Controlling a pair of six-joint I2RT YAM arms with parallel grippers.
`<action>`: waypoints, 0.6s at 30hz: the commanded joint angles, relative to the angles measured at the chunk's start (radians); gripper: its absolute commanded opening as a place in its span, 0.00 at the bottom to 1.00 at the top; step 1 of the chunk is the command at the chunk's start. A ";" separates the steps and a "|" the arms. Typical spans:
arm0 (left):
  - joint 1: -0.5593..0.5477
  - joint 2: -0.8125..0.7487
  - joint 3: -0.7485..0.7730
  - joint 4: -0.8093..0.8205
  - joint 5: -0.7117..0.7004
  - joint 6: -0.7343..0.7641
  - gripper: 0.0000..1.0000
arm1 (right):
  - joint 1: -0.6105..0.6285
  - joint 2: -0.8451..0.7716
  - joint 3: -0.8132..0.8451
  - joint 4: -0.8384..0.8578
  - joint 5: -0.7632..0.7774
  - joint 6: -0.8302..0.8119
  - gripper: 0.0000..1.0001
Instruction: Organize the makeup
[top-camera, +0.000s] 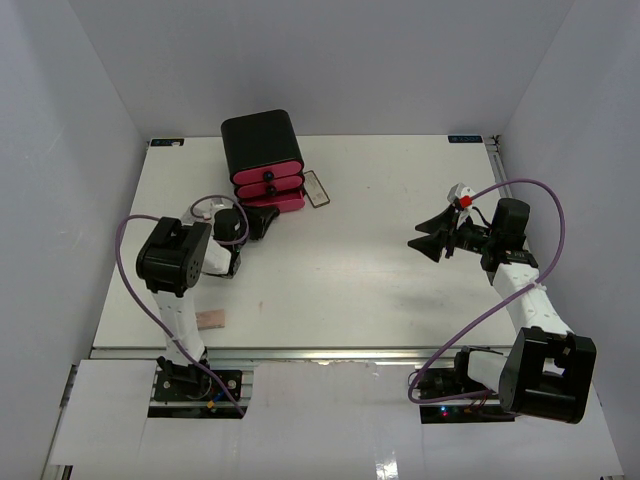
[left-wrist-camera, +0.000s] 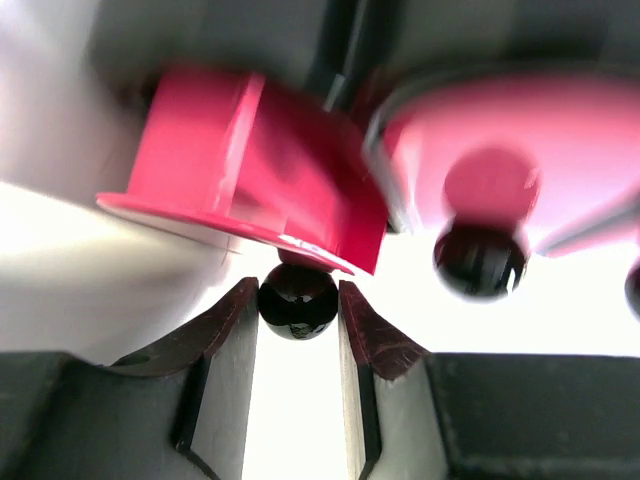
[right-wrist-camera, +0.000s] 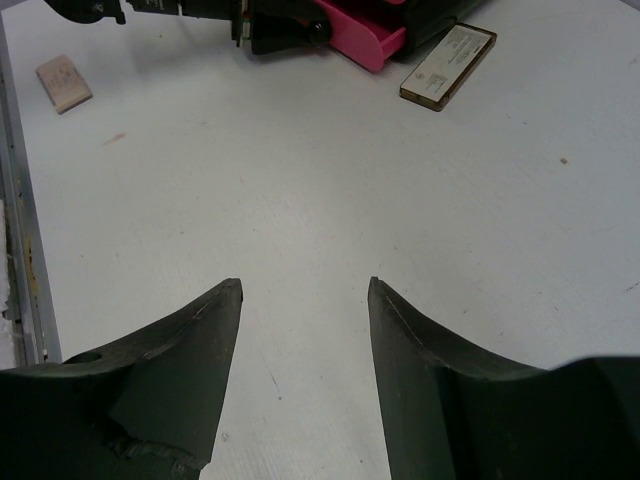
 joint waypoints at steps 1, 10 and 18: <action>0.007 -0.100 -0.179 0.058 0.047 0.023 0.19 | 0.002 -0.007 0.012 0.007 -0.026 -0.010 0.60; 0.003 -0.230 -0.364 0.101 0.109 0.058 0.32 | 0.003 -0.007 0.010 0.007 -0.026 -0.010 0.60; 0.004 -0.311 -0.313 0.004 0.139 0.146 0.71 | 0.002 0.002 0.012 -0.005 -0.015 -0.005 0.64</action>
